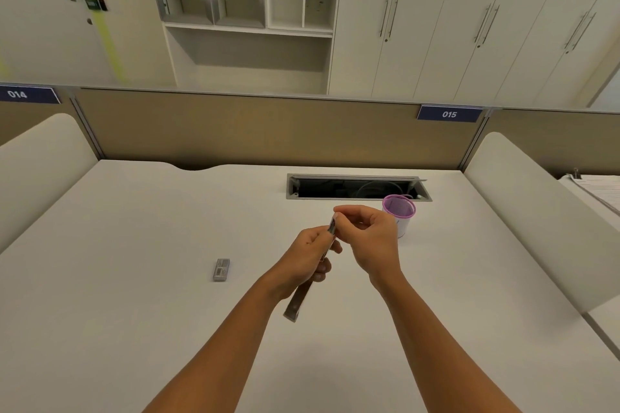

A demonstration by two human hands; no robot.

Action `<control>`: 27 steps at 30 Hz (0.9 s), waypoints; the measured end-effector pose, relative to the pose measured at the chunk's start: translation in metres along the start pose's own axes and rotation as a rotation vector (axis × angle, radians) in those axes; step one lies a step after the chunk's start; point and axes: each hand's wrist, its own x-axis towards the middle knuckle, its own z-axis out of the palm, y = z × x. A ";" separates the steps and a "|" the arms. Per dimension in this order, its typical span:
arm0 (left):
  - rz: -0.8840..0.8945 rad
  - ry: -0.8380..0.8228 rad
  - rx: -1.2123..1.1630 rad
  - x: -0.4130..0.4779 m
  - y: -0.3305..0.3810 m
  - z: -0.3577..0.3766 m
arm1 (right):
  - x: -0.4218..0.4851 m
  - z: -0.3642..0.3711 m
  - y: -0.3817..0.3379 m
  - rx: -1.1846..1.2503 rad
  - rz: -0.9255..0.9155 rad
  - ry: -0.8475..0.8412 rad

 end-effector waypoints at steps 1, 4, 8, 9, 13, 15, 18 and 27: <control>-0.005 -0.014 -0.008 -0.001 0.000 -0.001 | 0.000 0.000 0.000 -0.004 0.003 0.001; -0.003 -0.044 -0.061 -0.004 0.002 -0.001 | 0.001 0.001 0.000 0.010 0.008 0.004; 0.036 -0.110 -0.109 -0.007 0.000 -0.001 | 0.004 0.001 -0.005 0.057 0.023 0.002; 0.047 -0.123 -0.100 -0.007 -0.001 -0.002 | 0.004 0.000 -0.006 0.067 0.033 -0.004; 0.098 -0.165 -0.094 -0.009 -0.002 -0.005 | 0.008 -0.002 -0.006 0.090 0.080 -0.020; 0.113 -0.176 -0.094 -0.011 -0.001 -0.007 | 0.010 -0.002 -0.005 0.108 0.113 -0.015; 0.104 -0.178 -0.064 -0.010 -0.002 -0.009 | 0.012 -0.003 -0.003 0.153 0.161 -0.002; 0.070 -0.173 -0.160 -0.005 -0.003 -0.013 | 0.009 0.001 -0.007 0.169 0.117 0.016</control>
